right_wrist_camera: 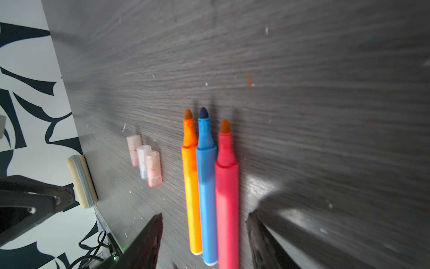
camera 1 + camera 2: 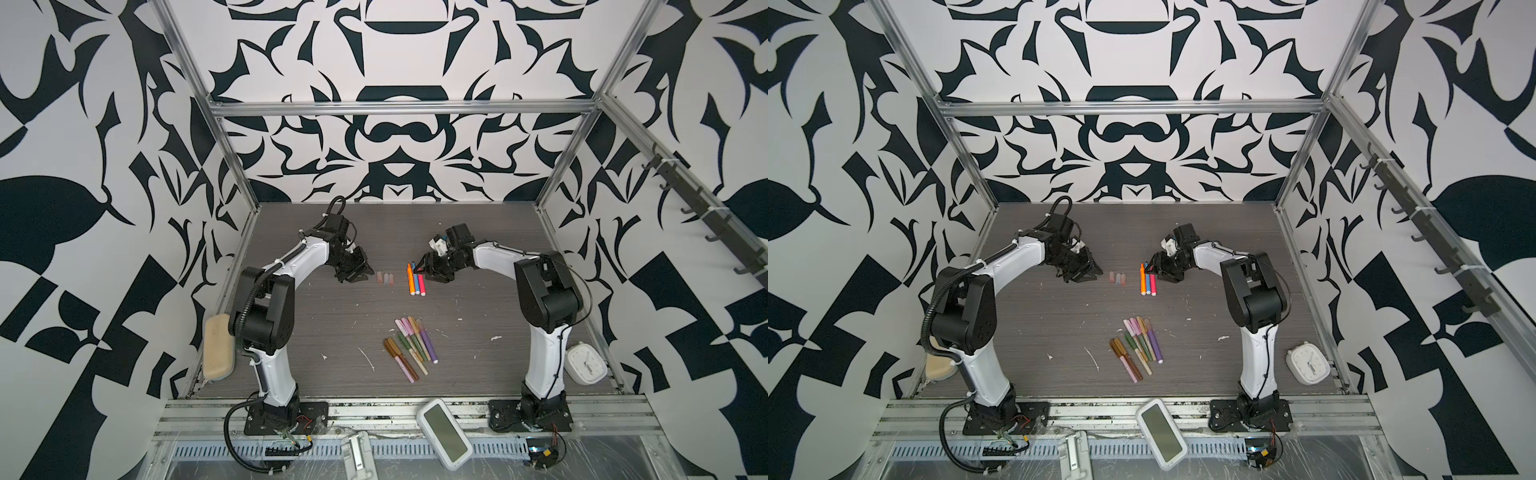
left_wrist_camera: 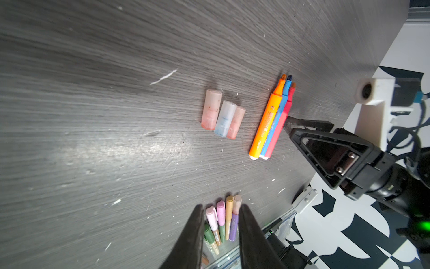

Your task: Open the pen caps

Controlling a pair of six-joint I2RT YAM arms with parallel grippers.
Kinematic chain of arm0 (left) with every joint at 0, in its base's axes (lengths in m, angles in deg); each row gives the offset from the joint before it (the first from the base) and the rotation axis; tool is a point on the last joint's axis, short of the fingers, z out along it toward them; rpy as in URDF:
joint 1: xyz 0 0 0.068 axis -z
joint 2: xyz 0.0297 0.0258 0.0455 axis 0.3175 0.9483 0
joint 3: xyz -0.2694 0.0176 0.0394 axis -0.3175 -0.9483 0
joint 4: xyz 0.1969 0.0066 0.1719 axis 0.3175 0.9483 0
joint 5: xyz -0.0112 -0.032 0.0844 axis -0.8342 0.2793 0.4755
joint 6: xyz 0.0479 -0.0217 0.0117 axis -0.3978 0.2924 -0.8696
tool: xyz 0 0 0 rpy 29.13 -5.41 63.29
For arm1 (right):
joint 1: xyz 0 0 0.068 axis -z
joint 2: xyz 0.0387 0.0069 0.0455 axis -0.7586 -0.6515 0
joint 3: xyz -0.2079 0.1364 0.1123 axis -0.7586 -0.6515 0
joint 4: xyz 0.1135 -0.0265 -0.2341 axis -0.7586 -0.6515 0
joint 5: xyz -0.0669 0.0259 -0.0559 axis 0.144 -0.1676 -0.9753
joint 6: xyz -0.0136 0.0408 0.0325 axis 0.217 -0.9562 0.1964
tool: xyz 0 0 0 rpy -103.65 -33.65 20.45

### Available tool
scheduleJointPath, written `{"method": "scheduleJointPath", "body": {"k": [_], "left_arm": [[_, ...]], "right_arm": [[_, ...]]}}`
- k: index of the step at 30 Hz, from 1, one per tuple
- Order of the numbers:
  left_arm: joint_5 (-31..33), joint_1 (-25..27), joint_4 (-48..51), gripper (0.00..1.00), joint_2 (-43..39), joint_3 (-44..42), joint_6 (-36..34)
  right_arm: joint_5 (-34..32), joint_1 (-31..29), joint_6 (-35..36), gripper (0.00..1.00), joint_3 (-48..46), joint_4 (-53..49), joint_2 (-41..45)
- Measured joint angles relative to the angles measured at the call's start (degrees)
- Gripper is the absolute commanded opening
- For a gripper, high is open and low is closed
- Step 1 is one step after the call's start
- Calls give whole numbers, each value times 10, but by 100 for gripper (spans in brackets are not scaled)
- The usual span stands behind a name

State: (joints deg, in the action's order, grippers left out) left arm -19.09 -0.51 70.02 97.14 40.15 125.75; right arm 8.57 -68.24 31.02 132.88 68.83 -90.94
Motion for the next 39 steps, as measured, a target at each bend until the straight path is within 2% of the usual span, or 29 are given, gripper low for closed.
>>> {"method": "scheduleJointPath", "body": {"k": [7,11,15,17,19,25,39], "left_arm": [[-6,0,-4,29,5,0,1],[-9,0,-6,25,20,0,3],[-13,0,-6,17,42,0,6],[-17,0,-6,6,57,1,8],[-21,0,-7,3,74,5,14],[-24,0,-14,6,119,31,28],[-3,-1,-1,3,197,126,27]], "right_arm": [[-11,-1,0,60,0,-3,6],[-16,-1,-5,56,-1,-3,11],[-19,-1,-9,54,-9,-3,26],[-19,-1,-10,54,-19,-4,39],[-19,-1,-11,54,-31,-3,52],[-18,-1,-11,53,-66,-4,88],[-23,1,-7,53,-121,-15,149]]}}
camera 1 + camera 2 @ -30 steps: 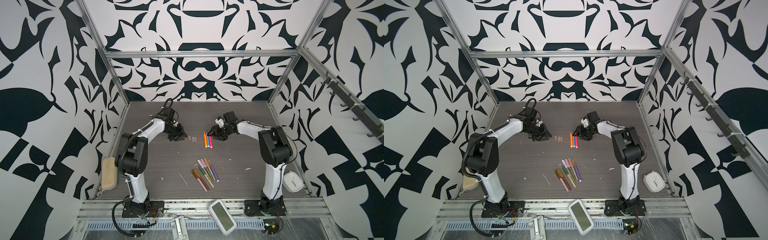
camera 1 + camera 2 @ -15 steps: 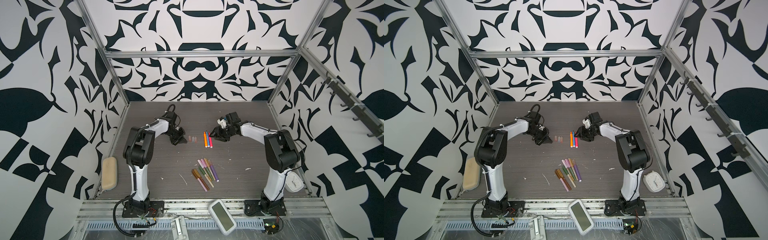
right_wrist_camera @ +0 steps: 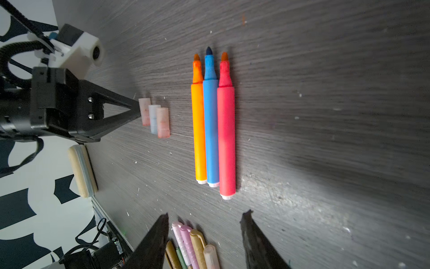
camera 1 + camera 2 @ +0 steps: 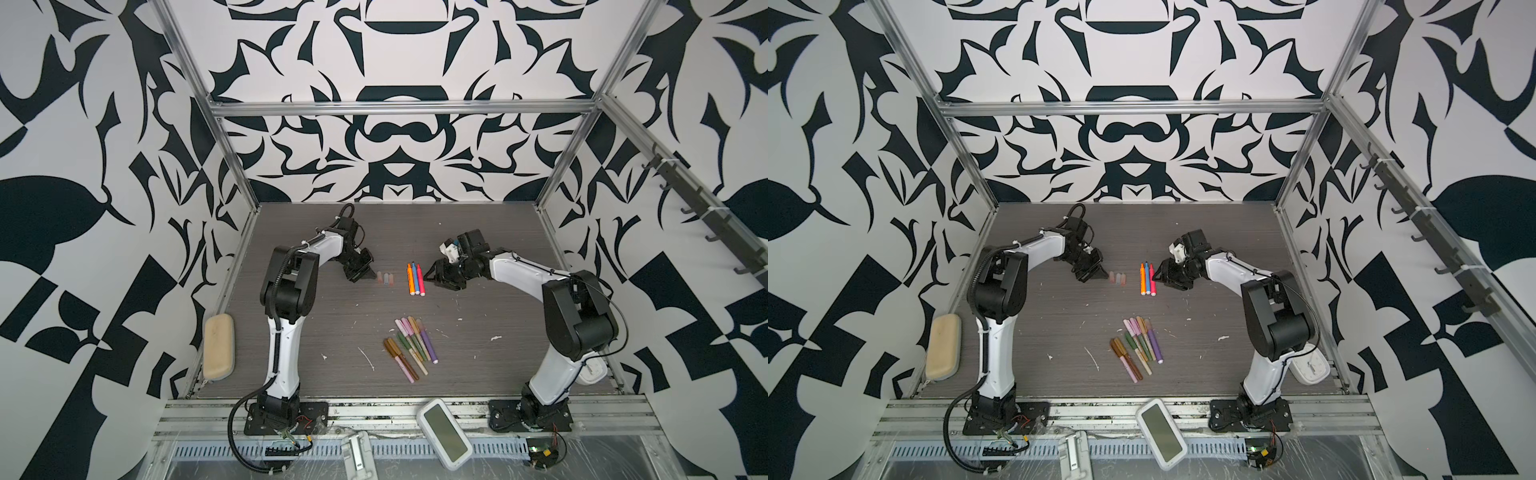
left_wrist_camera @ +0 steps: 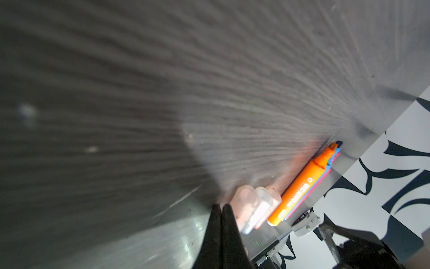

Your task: Open the pen caps

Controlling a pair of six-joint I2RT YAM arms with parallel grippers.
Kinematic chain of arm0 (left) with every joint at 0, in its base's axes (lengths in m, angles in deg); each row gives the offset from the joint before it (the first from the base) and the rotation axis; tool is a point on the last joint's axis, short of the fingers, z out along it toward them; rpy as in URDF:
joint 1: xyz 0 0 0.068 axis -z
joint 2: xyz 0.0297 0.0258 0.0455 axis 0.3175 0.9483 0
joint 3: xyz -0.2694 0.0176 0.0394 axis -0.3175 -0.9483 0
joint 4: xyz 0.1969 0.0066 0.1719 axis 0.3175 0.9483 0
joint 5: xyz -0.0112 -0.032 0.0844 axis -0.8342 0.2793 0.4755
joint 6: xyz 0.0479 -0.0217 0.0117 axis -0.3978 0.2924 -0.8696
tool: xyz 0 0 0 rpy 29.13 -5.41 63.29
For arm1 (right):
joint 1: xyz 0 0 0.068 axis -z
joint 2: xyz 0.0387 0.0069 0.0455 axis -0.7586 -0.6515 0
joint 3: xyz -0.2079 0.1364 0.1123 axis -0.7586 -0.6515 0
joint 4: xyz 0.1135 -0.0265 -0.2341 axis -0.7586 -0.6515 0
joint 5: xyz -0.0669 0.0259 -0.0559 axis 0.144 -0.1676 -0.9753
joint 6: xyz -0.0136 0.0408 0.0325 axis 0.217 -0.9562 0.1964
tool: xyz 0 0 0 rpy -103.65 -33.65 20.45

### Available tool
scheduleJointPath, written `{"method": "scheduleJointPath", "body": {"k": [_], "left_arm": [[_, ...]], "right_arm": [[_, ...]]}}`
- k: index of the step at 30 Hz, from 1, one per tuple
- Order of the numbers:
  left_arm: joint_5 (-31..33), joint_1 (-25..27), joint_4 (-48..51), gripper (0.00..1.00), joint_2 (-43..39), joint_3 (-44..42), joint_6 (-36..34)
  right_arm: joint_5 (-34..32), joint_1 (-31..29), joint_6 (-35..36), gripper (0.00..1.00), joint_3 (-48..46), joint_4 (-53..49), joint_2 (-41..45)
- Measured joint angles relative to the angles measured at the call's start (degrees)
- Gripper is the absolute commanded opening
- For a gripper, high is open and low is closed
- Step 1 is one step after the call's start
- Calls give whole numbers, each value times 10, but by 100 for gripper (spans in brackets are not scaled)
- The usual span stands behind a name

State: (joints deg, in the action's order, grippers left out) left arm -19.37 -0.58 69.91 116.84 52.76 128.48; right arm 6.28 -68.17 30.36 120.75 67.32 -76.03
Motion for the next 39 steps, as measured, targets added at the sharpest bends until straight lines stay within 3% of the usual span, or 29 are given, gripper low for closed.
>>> {"method": "scheduleJointPath", "body": {"k": [39], "left_arm": [[-7,5,0,10,5,6,-5]], "right_arm": [[-1,12,16,52,-7,-14,7]]}}
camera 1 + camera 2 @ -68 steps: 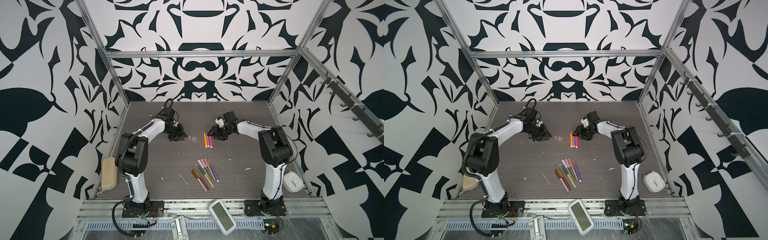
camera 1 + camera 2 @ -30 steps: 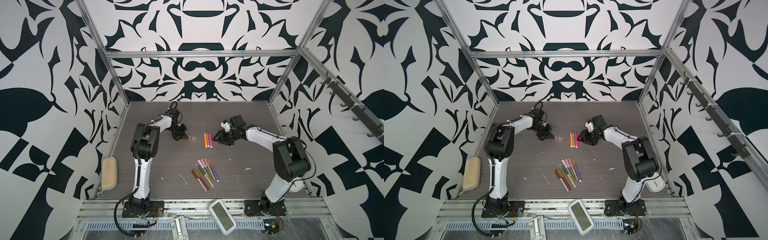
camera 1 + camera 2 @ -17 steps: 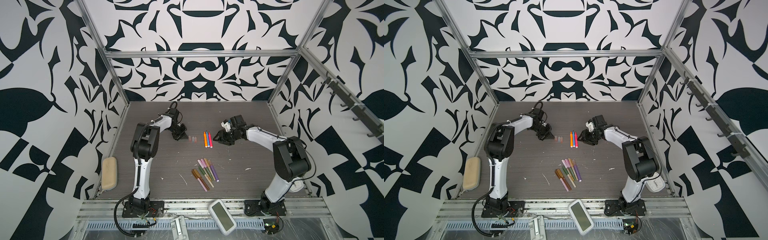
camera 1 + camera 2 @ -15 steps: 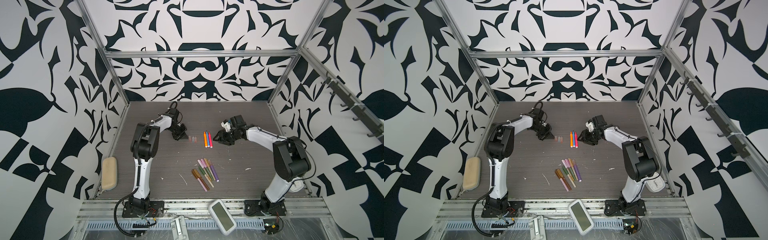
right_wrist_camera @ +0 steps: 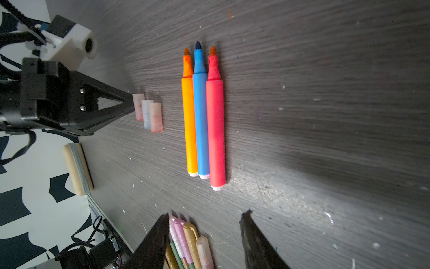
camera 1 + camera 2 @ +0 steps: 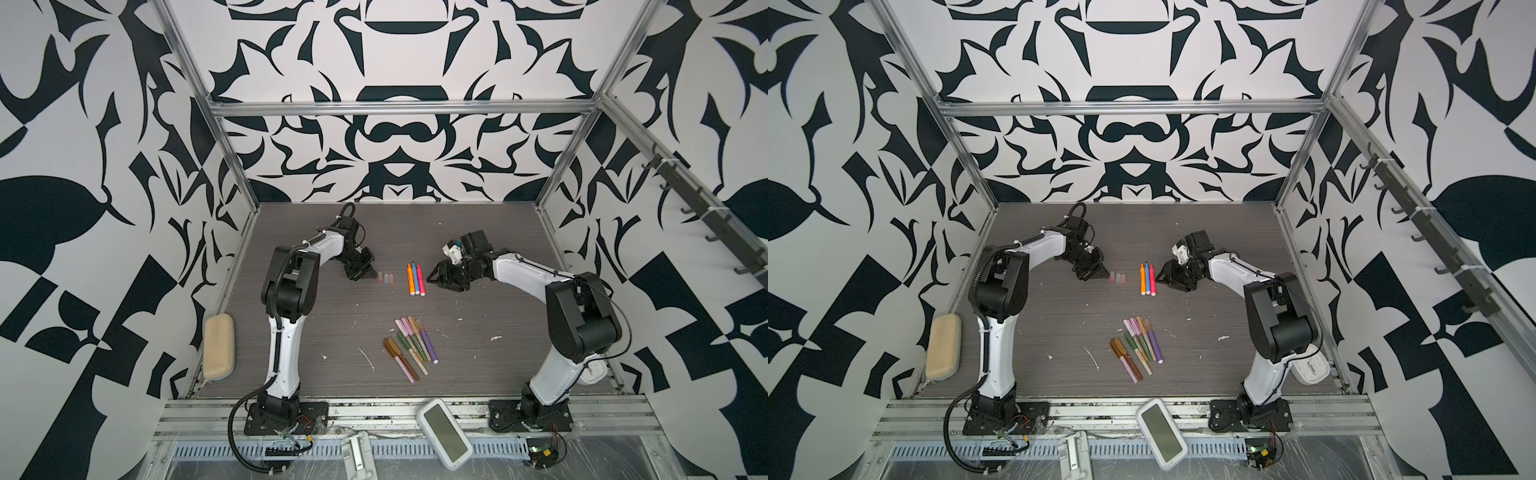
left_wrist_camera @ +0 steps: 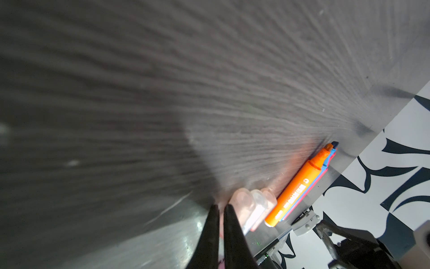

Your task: Open the pen caps

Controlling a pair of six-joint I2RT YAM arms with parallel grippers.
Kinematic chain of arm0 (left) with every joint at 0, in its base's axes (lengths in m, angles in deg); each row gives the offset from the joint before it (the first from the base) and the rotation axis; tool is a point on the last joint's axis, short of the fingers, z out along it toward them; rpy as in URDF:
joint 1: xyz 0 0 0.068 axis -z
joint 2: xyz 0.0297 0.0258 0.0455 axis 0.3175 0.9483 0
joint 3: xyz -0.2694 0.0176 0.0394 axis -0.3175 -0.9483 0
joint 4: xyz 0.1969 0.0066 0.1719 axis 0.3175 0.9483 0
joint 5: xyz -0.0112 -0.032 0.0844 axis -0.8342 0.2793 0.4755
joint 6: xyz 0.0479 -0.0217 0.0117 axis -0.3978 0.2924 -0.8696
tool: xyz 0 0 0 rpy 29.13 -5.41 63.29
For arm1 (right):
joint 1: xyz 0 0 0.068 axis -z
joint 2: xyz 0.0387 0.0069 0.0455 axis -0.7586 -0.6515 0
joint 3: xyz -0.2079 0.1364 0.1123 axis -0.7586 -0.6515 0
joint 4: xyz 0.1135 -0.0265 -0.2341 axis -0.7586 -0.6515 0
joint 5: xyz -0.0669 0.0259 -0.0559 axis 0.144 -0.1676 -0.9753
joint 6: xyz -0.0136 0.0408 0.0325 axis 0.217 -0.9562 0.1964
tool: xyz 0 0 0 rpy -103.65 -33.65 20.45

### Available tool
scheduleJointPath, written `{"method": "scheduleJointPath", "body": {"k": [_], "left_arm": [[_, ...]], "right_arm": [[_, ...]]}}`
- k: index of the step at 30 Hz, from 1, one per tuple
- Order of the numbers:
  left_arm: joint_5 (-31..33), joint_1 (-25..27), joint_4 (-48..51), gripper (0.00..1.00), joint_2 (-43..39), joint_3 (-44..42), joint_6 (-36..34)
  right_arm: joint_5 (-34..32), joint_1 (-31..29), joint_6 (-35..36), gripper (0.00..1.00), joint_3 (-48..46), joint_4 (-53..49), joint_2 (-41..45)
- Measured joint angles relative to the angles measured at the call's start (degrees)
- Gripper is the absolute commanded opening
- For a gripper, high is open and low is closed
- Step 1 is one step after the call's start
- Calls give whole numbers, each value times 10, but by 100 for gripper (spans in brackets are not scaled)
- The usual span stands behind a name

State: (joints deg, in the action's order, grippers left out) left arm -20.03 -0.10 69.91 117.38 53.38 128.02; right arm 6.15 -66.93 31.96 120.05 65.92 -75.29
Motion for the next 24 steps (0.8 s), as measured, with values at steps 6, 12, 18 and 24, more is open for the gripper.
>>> {"method": "scheduleJointPath", "body": {"k": [6,12,18,24], "left_arm": [[-1,2,0,10,0,0,0],[-2,5,0,11,0,0,0],[-5,7,0,9,1,0,0],[-6,7,1,6,2,0,0]], "right_arm": [[0,2,0,52,0,0,0],[0,3,2,52,0,0,0],[0,4,2,52,0,0,0],[0,5,2,52,0,0,0]]}}
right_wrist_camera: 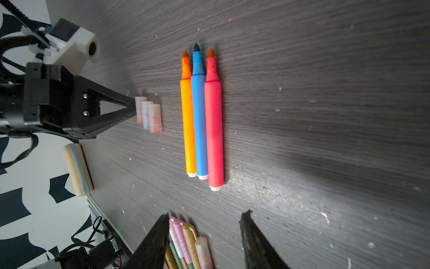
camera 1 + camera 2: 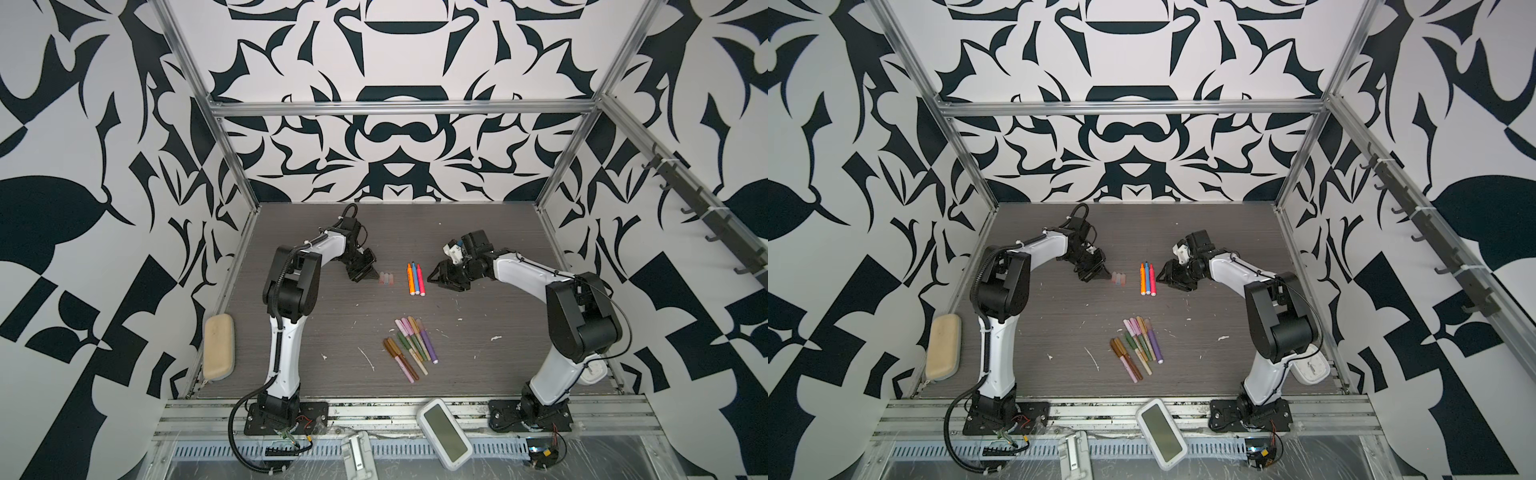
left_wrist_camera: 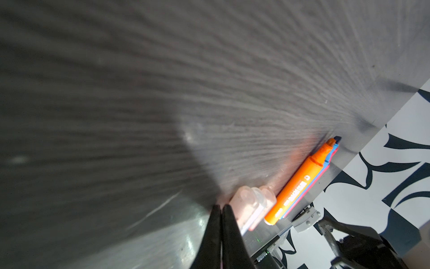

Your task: Open the pen caps

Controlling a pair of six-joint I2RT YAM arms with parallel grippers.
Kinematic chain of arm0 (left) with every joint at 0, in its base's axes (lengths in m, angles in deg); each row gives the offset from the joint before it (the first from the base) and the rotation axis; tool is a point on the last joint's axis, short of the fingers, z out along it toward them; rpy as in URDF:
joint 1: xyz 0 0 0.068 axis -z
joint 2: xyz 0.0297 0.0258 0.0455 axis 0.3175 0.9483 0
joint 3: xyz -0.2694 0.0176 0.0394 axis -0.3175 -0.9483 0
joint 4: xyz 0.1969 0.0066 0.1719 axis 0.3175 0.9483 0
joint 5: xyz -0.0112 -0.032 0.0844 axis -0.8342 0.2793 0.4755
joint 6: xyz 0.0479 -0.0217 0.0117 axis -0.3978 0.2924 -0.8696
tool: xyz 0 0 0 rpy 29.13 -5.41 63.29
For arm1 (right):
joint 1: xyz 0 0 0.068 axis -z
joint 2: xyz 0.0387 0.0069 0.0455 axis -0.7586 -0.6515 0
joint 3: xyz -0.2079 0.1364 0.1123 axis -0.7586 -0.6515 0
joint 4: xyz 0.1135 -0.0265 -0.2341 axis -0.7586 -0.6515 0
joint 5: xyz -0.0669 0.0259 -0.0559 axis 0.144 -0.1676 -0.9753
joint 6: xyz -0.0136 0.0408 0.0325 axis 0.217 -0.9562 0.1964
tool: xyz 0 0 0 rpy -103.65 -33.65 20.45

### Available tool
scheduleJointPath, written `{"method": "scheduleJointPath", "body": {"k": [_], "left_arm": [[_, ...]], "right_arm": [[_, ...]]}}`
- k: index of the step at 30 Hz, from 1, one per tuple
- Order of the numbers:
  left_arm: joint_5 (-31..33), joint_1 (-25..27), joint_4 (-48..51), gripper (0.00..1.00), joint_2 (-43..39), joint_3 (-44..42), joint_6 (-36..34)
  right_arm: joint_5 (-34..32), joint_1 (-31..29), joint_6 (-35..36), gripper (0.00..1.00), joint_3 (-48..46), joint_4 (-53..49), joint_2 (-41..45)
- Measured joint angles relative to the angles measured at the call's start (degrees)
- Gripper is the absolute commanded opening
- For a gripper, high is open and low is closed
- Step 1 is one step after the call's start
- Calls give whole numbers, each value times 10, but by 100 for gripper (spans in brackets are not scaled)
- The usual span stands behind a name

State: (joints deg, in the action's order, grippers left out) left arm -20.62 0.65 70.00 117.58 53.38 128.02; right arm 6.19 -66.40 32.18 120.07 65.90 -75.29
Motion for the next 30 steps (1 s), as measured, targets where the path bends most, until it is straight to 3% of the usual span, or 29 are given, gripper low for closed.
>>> {"method": "scheduleJointPath", "body": {"k": [9,18,24,30], "left_arm": [[-1,0,-2,17,-2,0,2],[29,2,3,18,-30,0,16],[36,2,-12,16,-112,-31,26],[34,2,-49,16,-213,-116,38]], "right_arm": [[-2,0,14,52,0,-12,0],[-36,-21,63,50,-30,-68,56],[-105,-155,63,46,-87,-82,137],[-178,-288,24,40,-116,-109,150]]}}
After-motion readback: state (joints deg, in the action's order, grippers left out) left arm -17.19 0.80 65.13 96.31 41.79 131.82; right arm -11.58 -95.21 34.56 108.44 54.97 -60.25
